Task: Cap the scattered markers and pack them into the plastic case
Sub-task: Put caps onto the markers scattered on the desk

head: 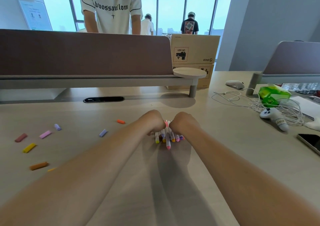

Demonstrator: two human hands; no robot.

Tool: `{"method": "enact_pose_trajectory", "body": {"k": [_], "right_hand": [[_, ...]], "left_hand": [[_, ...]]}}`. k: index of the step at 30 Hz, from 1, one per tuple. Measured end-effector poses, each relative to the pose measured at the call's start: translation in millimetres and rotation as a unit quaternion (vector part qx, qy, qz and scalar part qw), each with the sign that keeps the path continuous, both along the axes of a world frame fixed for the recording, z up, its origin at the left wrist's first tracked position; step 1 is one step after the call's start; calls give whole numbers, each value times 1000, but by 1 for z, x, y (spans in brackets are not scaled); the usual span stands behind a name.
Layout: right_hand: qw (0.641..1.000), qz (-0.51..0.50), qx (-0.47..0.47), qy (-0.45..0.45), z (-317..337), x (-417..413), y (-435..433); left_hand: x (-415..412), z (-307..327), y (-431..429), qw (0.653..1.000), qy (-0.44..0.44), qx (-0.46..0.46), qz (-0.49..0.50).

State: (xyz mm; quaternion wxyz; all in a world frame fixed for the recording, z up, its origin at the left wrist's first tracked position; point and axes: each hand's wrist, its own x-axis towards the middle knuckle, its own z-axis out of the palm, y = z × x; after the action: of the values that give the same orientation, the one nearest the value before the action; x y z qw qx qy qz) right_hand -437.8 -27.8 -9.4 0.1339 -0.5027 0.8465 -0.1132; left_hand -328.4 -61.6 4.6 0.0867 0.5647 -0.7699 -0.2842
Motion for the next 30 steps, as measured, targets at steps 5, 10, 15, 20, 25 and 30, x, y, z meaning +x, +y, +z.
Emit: {"method": "enact_pose_trajectory", "body": {"k": [5,10,15,20,25,30], "right_hand": [[998,9,-68,6,4,20,-3],[993,64,-99,1,5,68,-9],[987,154,-50,-22,4,136,-20],[971,239,3,-12,-10,192,-31],[953,283,81,70,-6,219,-18],[921,308,156,182,-5,233,-11]], "left_hand": [[31,11,2,999,45,-17,6],[90,15,6,998,43,-38,37],[164,15,7,999,6,-36,39],[227,6,7,996,-69,-29,52],[268,-2,16,988,-145,-43,22],[286,-12,28,981,-190,-31,-16]]}}
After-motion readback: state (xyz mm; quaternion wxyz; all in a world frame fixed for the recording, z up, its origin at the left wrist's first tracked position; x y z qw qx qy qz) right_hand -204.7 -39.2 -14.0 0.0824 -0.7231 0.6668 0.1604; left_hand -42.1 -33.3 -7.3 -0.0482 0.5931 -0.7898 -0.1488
